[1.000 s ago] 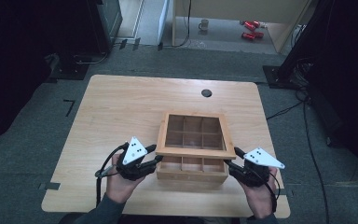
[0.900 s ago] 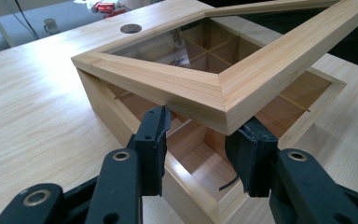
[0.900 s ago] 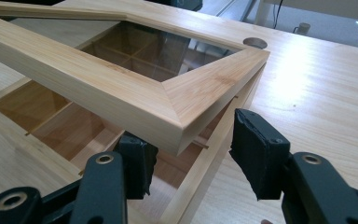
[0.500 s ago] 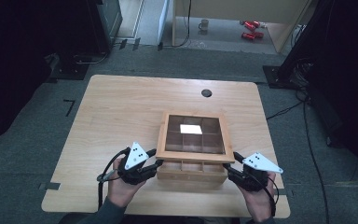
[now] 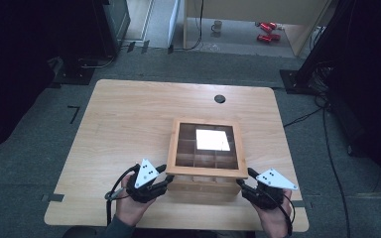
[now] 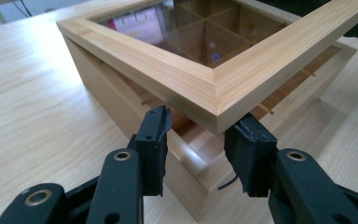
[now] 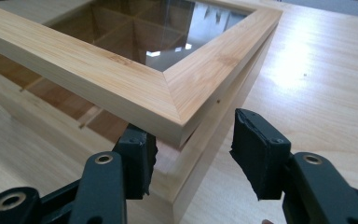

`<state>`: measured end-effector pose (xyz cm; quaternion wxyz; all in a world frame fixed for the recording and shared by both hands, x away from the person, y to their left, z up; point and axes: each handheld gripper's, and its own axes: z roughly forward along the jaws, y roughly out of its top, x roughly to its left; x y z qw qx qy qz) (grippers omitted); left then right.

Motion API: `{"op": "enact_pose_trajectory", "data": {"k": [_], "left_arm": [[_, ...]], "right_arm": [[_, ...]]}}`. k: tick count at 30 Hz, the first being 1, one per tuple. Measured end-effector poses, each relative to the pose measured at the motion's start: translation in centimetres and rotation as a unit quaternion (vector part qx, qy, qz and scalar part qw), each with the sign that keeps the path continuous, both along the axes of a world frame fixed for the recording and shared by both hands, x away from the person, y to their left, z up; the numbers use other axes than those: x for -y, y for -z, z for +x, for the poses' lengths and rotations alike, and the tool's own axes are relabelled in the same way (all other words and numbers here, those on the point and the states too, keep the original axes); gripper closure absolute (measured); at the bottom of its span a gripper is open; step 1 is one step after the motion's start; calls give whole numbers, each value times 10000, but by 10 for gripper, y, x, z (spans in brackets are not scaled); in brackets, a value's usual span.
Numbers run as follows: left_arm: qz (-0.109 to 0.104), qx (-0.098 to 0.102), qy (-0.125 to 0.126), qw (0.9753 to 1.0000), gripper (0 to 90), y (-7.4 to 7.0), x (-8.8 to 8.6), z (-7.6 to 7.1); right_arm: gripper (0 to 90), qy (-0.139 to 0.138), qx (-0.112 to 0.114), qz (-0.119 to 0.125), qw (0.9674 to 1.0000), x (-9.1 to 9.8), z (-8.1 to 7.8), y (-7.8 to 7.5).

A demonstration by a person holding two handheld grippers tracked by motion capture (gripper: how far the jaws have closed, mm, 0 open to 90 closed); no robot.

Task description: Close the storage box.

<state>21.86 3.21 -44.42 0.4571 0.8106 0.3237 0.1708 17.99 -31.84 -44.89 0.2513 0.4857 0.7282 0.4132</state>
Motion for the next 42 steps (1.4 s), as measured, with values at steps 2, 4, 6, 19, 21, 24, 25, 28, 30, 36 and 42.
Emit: {"op": "enact_pose_trajectory", "data": {"k": [2, 4, 6, 19, 21, 24, 25, 28, 30, 36, 42], "left_arm": [[47, -4, -11, 10000, 598, 3, 0, -2], [97, 8, -25, 9999, 597, 6, 1, -3], [113, 0, -15, 9999, 596, 9, 2, -5], [111, -8, -24, 9999, 588, 20, 1, -12], [88, -20, -34, 10000, 586, 21, 1, -13], [83, -58, -41, 9999, 584, 23, -1, -14], [96, -71, -64, 9999, 583, 25, -1, -14], [118, -137, -87, 9998, 583, 28, -3, -15], [76, -135, -92, 9998, 581, 30, -4, -17], [-231, 40, -257, 9994, 565, 21, -19, -23], [-440, 187, -559, 9973, 527, 12, -39, -18]], "right_arm": [[495, 15, -19, -18, 10000, 1, -2, 3], [491, 31, -51, -10, 10000, 1, -5, 6], [486, 48, -77, -24, 10000, 2, -7, 8], [462, 58, -214, 29, 9998, 4, -17, 16], [462, 65, -234, 45, 9997, 4, -17, 17], [462, 61, -270, 31, 9996, 4, -18, 18], [462, 68, -291, 31, 9995, 4, -19, 19], [454, 76, -334, 87, 9994, 7, -22, 21], [454, 123, -287, 221, 9993, 11, -25, 20], [439, 229, -174, 407, 9988, 21, -32, 15], [424, 254, -160, 445, 9986, 25, -33, 15]]}}
